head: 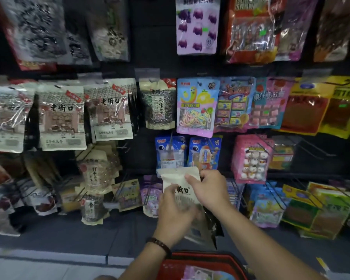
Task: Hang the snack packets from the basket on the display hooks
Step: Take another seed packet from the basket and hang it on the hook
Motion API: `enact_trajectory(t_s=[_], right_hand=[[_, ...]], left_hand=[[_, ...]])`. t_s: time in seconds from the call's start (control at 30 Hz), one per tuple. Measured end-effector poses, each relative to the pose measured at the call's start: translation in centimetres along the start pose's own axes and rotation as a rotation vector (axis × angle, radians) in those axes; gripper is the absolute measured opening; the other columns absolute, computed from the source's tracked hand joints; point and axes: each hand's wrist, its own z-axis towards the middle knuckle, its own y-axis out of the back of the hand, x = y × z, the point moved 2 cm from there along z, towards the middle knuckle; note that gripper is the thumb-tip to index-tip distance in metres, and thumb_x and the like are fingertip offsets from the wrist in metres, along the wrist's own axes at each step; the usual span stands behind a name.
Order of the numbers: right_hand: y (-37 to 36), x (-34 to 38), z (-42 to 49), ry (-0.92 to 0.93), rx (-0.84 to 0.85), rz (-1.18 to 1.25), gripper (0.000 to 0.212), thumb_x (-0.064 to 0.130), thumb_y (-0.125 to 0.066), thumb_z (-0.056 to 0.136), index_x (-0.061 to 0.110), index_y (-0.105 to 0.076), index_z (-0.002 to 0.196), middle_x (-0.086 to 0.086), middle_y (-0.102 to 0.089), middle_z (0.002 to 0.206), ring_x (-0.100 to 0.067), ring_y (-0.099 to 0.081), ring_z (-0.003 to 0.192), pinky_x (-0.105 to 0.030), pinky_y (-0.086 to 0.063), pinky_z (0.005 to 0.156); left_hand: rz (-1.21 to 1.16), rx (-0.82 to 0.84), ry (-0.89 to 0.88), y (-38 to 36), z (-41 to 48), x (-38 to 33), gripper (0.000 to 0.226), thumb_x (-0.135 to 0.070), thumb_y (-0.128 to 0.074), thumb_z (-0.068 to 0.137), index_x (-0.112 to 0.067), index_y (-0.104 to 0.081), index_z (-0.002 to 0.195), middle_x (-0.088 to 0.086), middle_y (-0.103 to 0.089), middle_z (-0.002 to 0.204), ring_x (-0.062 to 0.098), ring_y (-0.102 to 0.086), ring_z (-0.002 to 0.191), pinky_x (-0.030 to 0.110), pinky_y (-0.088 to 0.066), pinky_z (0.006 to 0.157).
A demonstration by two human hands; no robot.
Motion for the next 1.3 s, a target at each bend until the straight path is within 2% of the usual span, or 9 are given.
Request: enact_trajectory(t_s=[0.1,0.23,0.47,0.53,0.67,0.77,0.87,1.17,1.3], right_hand=[[-0.7,2.9,-0.6,0.096,-0.022,-0.064,0.05,0.049,-0.076,0.084,0.013,-0.06,0.052,0.004,-0.063,0.051,-0.01,-0.058,0.049,-0.03,-0.041,0.048],[-1.8,6.4,-1.0,0.221,0.146,-0.023,0.053,0.074,-0.061,0.081,0.024,-0.073,0.067,0.014,-0.071,0.066,-0.001,-0.066,0.067,-0.027,-0.054,0.065],[0.3,6.4,5.0,0.079,-0.045,0.067,0.039,0.054,-0.083,0.081,0.032,-0.061,0.106,0.01,-0.06,0.104,-0.008,-0.061,0.092,-0.028,-0.05,0.079],[0.4,6.1,7.1,-0.042,0.136,0.119,0.049,0.055,-0.084,0.082,0.029,-0.059,0.117,0.005,-0.06,0.112,-0.011,-0.064,0.097,-0.028,-0.052,0.077],[-0.9,7.1,9.0,-0.028,0.416,0.443,0.014,0.034,-0.078,0.095,0.021,-0.081,0.089,-0.005,-0.077,0.088,-0.022,-0.076,0.072,-0.03,-0.058,0.058],[-2.7,8.6,9.9,-0.041,0.387,0.521,0.012,0.024,-0.081,0.093,0.012,-0.082,0.089,-0.008,-0.076,0.087,-0.023,-0.071,0.076,-0.047,-0.063,0.072],[-5.0,10.7,10.5,-0.105,0.368,0.603,0.006,0.014,-0.081,0.092,0.01,-0.083,0.088,-0.006,-0.074,0.082,-0.014,-0.068,0.07,-0.038,-0.062,0.057],[-12.2,19.0,13.7,-0.004,0.386,0.622,0.012,0.019,-0.08,0.094,0.018,-0.083,0.084,-0.027,-0.075,0.105,-0.022,-0.069,0.077,-0.034,-0.062,0.054],[-15.3,21.3,16.5,0.047,0.239,0.508,0.016,0.026,-0.077,0.096,0.013,-0.081,0.088,-0.025,-0.071,0.087,-0.02,-0.063,0.064,-0.046,-0.062,0.051]], left_hand=[[-0.075,0.079,-0.129,0.0,0.7,-1.9,0.07,-0.034,-0.081,0.073,-0.029,-0.05,0.135,-0.017,-0.064,0.127,0.001,-0.061,0.12,0.03,-0.053,0.098],[-0.095,-0.153,-0.233,2.4,2.3,-3.3,0.024,-0.01,-0.064,0.096,-0.027,-0.071,0.111,-0.014,-0.078,0.099,-0.006,-0.071,0.096,0.015,-0.054,0.076],[-0.179,-0.203,-0.212,9.1,5.9,-4.4,0.02,-0.032,-0.062,0.104,-0.021,-0.078,0.098,-0.02,-0.078,0.081,-0.009,-0.07,0.077,0.01,-0.05,0.069],[-0.231,-0.121,-0.194,11.0,6.7,-5.0,0.02,-0.038,-0.066,0.1,-0.024,-0.078,0.095,-0.015,-0.08,0.088,-0.003,-0.074,0.084,0.016,-0.056,0.075],[-0.304,-0.071,-0.114,14.3,8.6,-4.9,0.027,-0.058,-0.072,0.082,-0.031,-0.077,0.075,-0.02,-0.072,0.067,-0.007,-0.067,0.063,0.013,-0.052,0.062],[-0.329,-0.12,-0.043,16.2,10.5,-4.2,0.066,-0.063,-0.078,0.075,-0.008,-0.072,0.112,-0.006,-0.073,0.092,0.011,-0.067,0.086,0.026,-0.054,0.079],[-0.396,-0.173,0.015,18.2,12.0,-3.9,0.105,-0.059,-0.081,0.079,-0.006,-0.035,0.157,0.008,-0.059,0.145,0.022,-0.058,0.123,0.041,-0.046,0.106],[-0.439,-0.254,-0.006,26.4,17.6,-4.2,0.114,-0.069,-0.075,0.077,-0.014,-0.025,0.163,0.007,-0.043,0.163,0.026,-0.044,0.146,0.048,-0.03,0.121],[-0.443,-0.266,-0.089,29.1,20.6,-4.8,0.108,-0.066,-0.077,0.077,-0.032,-0.024,0.165,0.003,-0.042,0.164,0.028,-0.048,0.145,0.055,-0.036,0.121]])
